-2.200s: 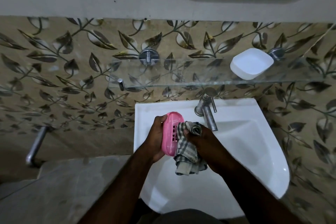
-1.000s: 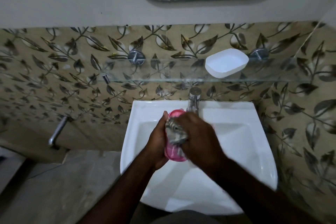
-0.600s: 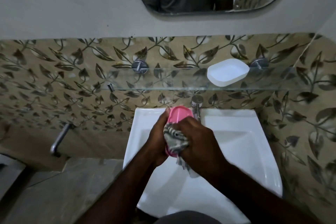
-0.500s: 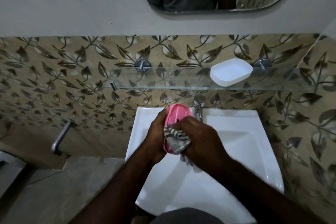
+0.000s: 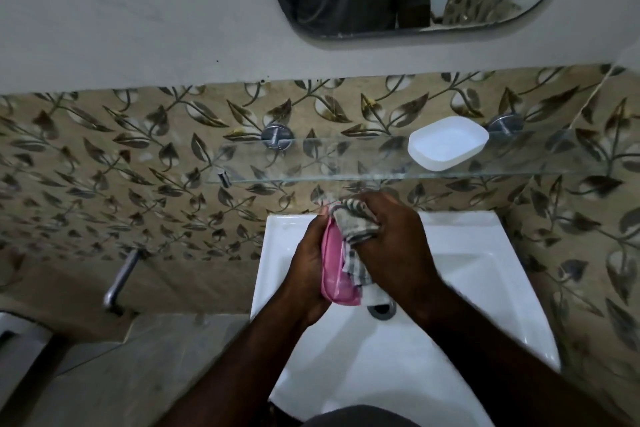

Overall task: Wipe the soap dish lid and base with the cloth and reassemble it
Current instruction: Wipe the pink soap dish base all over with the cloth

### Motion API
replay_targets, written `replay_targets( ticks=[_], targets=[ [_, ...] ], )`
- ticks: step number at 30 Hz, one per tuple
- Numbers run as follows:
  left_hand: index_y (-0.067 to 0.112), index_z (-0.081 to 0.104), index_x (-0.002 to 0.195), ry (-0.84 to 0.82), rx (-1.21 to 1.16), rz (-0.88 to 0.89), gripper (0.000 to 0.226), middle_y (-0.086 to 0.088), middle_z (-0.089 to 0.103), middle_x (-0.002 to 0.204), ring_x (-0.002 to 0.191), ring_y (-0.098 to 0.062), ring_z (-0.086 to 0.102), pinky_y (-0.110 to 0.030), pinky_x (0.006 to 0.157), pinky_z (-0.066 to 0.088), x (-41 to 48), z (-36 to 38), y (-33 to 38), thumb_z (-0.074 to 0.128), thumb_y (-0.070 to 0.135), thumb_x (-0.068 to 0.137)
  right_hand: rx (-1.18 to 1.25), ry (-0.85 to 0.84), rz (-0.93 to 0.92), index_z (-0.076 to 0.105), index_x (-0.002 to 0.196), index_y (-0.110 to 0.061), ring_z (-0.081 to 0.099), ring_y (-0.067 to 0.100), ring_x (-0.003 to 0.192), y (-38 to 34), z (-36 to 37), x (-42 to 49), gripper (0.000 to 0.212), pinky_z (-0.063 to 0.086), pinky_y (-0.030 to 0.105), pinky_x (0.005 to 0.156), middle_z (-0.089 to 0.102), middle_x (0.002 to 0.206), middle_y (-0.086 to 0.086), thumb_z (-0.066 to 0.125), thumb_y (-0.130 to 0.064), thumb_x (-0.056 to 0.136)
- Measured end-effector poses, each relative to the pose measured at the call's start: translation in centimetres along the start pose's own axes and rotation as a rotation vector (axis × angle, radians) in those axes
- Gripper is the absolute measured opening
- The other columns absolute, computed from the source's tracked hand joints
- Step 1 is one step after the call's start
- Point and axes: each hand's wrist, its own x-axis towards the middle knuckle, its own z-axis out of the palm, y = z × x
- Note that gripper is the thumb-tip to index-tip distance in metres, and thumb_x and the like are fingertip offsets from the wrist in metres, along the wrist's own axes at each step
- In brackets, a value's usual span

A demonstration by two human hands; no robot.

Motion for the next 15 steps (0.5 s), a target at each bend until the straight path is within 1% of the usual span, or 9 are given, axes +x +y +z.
replay_targets(
  ticks=[2,3,4,6,8,10,11,13,15],
  targets=[
    [0.011,0.079,0.093,-0.013,0.014,0.009,0.047,-0.014,0.074,0.103,0.093,-0.026,0.071,-0.037,0.085,0.051,-0.1,0.2,0.3,0.051,0.047,0.083,0.019,0.008,0.013,0.070,0.100,-0.019,0.064,0.019,0.083,-0.5,0.3,0.0,0.023,0.053,0.036,0.074,0.065,0.093,0.000,0.069,-0.013,0.077],
    [0.008,0.078,0.093,-0.010,0.022,-0.004,0.050,-0.015,0.073,0.099,0.090,-0.027,0.071,-0.037,0.084,0.051,-0.1,0.1,0.6,0.053,0.050,0.080,0.007,-0.034,-0.014,0.070,0.101,-0.020,0.064,0.020,0.083,-0.6,0.5,-0.8,0.026,0.052,0.033,0.073,0.064,0.094,-0.001,0.070,-0.013,0.076],
    [0.004,0.075,0.097,-0.004,0.009,-0.029,0.056,-0.016,0.072,0.097,0.087,-0.028,0.070,-0.038,0.083,0.051,-0.1,-0.1,1.0,0.056,0.053,0.077,0.002,-0.096,-0.054,0.069,0.102,-0.022,0.064,0.020,0.082,-0.7,0.7,-2.1,0.027,0.051,0.031,0.072,0.062,0.094,-0.001,0.071,-0.016,0.076],
    [-0.002,0.065,0.116,0.023,-0.009,-0.064,0.073,-0.018,0.068,0.100,0.088,-0.029,0.066,-0.038,0.080,0.052,0.0,-0.5,1.3,0.058,0.060,0.077,0.047,-0.231,-0.101,0.069,0.105,-0.025,0.064,0.019,0.083,-0.7,0.6,-4.4,0.028,0.052,0.033,0.072,0.061,0.094,-0.002,0.069,-0.025,0.077],
    [-0.002,0.058,0.126,0.053,-0.002,-0.059,0.084,-0.019,0.065,0.106,0.091,-0.030,0.063,-0.038,0.078,0.053,0.0,-0.4,1.2,0.061,0.065,0.075,0.056,-0.314,-0.128,0.067,0.107,-0.028,0.065,0.018,0.084,-0.1,0.1,-5.1,0.030,0.054,0.036,0.072,0.061,0.094,-0.004,0.067,-0.028,0.077],
    [-0.002,0.057,0.128,0.006,-0.003,-0.086,0.092,-0.018,0.066,0.105,0.092,-0.029,0.066,-0.038,0.080,0.054,-0.1,0.0,0.8,0.071,0.066,0.067,-0.046,-0.262,-0.195,0.067,0.105,-0.025,0.066,0.020,0.081,0.4,-0.3,-4.4,0.033,0.053,0.034,0.068,0.062,0.093,-0.003,0.071,-0.022,0.073],
    [-0.001,0.060,0.124,-0.013,0.018,-0.076,0.086,-0.017,0.069,0.102,0.091,-0.028,0.068,-0.037,0.080,0.055,-0.3,0.4,0.5,0.070,0.064,0.068,-0.086,-0.195,-0.194,0.066,0.104,-0.023,0.066,0.022,0.079,0.5,-0.6,-3.8,0.033,0.052,0.034,0.066,0.063,0.093,-0.002,0.072,-0.020,0.072],
    [0.004,0.064,0.117,-0.034,0.067,-0.029,0.067,-0.016,0.072,0.104,0.094,-0.028,0.071,-0.036,0.080,0.057,-0.5,1.0,-0.1,0.054,0.058,0.079,-0.114,-0.069,-0.090,0.065,0.102,-0.019,0.065,0.026,0.079,0.5,-1.1,-2.1,0.031,0.053,0.035,0.066,0.063,0.096,0.002,0.067,-0.020,0.071],
    [0.007,0.062,0.122,-0.031,0.089,0.028,0.062,-0.016,0.070,0.115,0.103,-0.029,0.069,-0.038,0.084,0.057,-0.8,1.5,-0.6,0.047,0.054,0.085,-0.067,0.013,0.035,0.063,0.097,-0.018,0.064,0.025,0.081,1.1,-1.4,-0.6,0.025,0.054,0.039,0.069,0.065,0.093,0.001,0.062,-0.019,0.072]
  ],
)
